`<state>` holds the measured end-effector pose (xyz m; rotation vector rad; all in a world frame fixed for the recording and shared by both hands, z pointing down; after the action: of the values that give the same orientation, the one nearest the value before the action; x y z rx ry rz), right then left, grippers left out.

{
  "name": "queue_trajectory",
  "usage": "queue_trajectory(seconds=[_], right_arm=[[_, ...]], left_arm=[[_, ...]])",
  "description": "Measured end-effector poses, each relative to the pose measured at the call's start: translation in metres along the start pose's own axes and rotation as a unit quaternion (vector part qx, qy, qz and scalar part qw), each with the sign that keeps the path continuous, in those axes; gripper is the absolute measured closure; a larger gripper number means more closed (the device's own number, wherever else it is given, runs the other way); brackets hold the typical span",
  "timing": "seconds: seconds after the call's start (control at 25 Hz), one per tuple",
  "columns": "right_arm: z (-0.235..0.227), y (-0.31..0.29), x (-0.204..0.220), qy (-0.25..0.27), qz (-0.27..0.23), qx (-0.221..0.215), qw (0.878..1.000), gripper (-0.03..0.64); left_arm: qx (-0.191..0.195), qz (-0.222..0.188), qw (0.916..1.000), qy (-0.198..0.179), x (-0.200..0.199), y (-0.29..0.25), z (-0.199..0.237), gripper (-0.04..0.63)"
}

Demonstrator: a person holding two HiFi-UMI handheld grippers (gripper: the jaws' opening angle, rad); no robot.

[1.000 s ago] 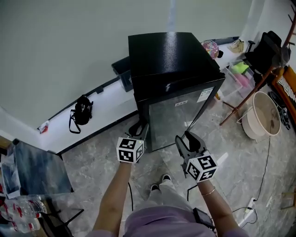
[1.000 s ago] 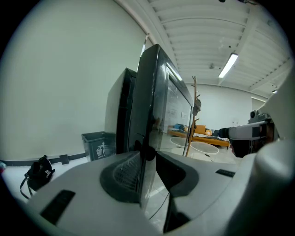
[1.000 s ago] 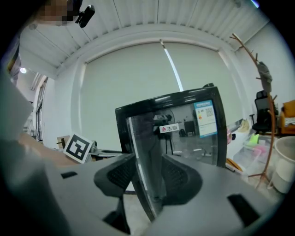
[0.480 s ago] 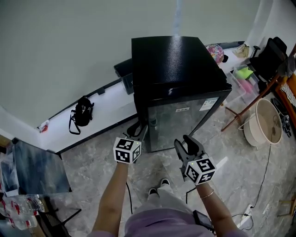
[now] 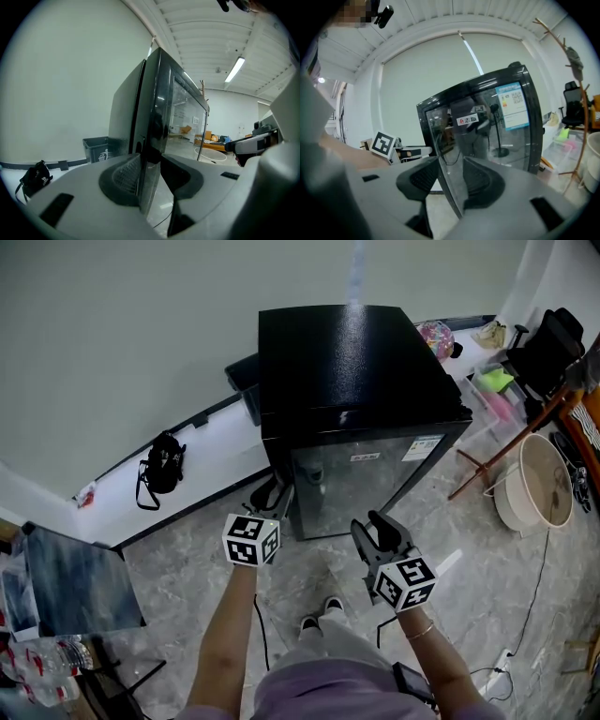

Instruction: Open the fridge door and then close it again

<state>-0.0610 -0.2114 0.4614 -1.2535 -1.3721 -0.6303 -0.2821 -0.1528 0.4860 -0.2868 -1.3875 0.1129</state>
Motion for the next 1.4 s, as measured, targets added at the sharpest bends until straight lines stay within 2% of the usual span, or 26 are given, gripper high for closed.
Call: queue_trajectory(seconds=[0.28, 0.56, 0.68, 1.0, 1.4], right_arm=[[0.001, 0.001, 0.0, 0.006, 0.001, 0.0, 1.0, 0.46], [0.007, 0.015, -0.005, 0.017, -0.002, -0.006, 1.0, 0.463], [0.011, 0.022, -0.005, 0.019, -0.002, -0.006, 1.0, 0.465], [0.02, 0.038, -0.003, 0.033, 0.004, -0.004, 0.999, 0.488], [0.036, 0.052, -0.002, 0.038, -0.003, -0.016, 0.999, 0.511]], left_arm=[[-0.014, 0.0, 0.9998, 0.013, 0.002, -0.001, 0.0, 0.474], [-0.066, -0.013, 0.9961, 0.056, 0.007, 0.025, 0.001, 0.472], [-0.076, -0.009, 0.996, 0.046, 0.008, 0.043, -0.003, 0.477], [-0.09, -0.006, 0.9957, 0.024, 0.014, 0.082, -0.027, 0.542], [-0.097, -0.029, 0.9948, 0.01, 0.013, 0.118, -0.052, 0.571]])
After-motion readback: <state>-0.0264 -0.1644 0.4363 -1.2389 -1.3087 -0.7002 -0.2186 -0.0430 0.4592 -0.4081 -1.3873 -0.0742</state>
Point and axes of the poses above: the fingertips, and each gripper's own axes: y backward along the fingers, z to its left, x out of its underside, the point moved 5 cm from there along y, backward along the fingers
